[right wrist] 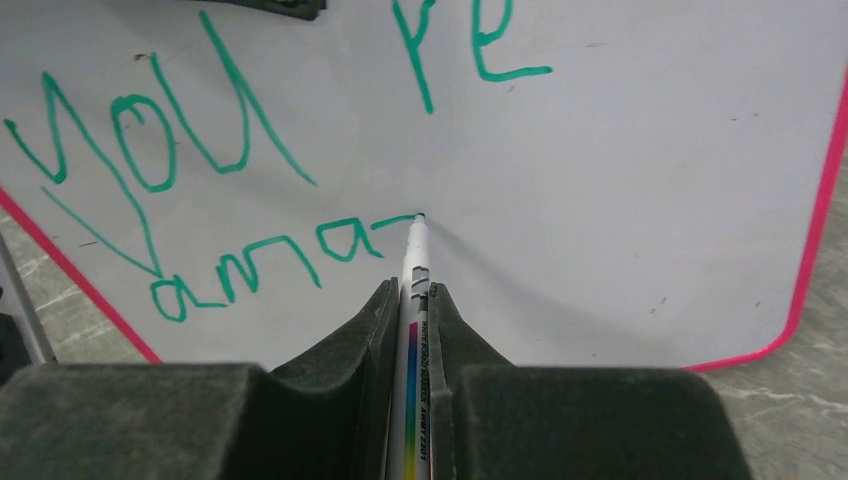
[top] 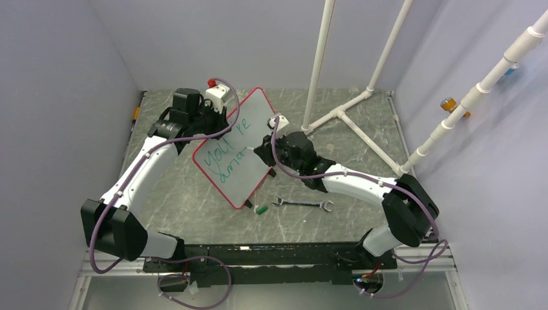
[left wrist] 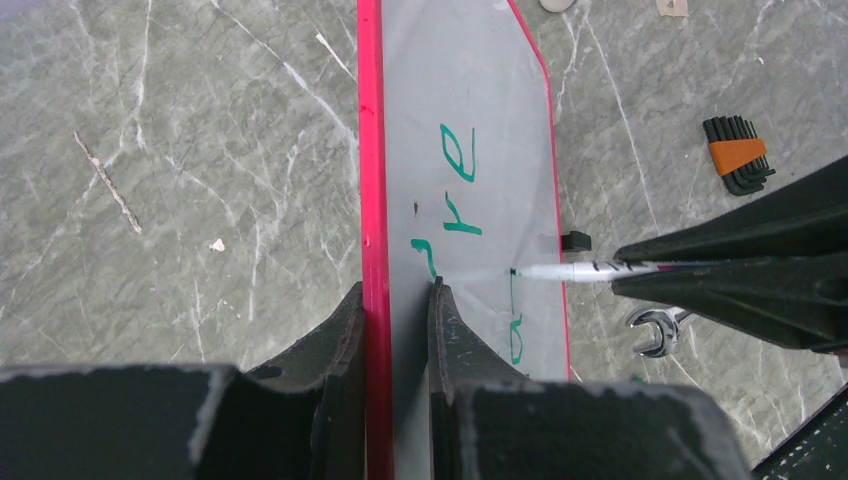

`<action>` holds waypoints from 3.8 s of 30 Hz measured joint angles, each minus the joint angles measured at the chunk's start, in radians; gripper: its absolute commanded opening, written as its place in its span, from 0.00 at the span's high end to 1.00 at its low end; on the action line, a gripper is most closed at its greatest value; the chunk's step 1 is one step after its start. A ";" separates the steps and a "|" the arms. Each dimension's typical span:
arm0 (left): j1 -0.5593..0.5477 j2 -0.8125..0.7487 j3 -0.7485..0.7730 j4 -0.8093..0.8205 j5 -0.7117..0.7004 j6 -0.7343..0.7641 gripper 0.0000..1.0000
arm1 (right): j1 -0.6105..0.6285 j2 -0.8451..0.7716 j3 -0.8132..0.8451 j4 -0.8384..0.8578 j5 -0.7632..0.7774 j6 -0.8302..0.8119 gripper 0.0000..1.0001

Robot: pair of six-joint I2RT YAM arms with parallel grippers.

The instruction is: Write a sentence on the whiteboard

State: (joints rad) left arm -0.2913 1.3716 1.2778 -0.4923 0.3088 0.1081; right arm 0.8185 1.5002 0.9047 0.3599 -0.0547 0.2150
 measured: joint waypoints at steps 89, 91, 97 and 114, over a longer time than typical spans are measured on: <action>0.002 0.001 0.004 -0.008 0.001 0.002 1.00 | -0.029 -0.029 0.031 -0.076 0.071 -0.032 1.00; 0.002 0.001 0.004 -0.008 0.001 0.002 1.00 | -0.039 -0.019 0.042 -0.070 0.064 -0.031 1.00; 0.002 0.001 0.004 -0.009 0.001 0.002 1.00 | -0.052 -0.002 0.050 -0.063 0.039 -0.027 1.00; 0.002 0.001 0.004 -0.010 0.000 0.002 1.00 | -0.052 0.028 0.050 -0.021 -0.007 -0.005 1.00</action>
State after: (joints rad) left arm -0.2893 1.3727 1.2816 -0.5022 0.3088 0.1097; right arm 0.7662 1.5280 0.9546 0.3393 -0.0616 0.2100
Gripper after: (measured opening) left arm 0.213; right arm 0.144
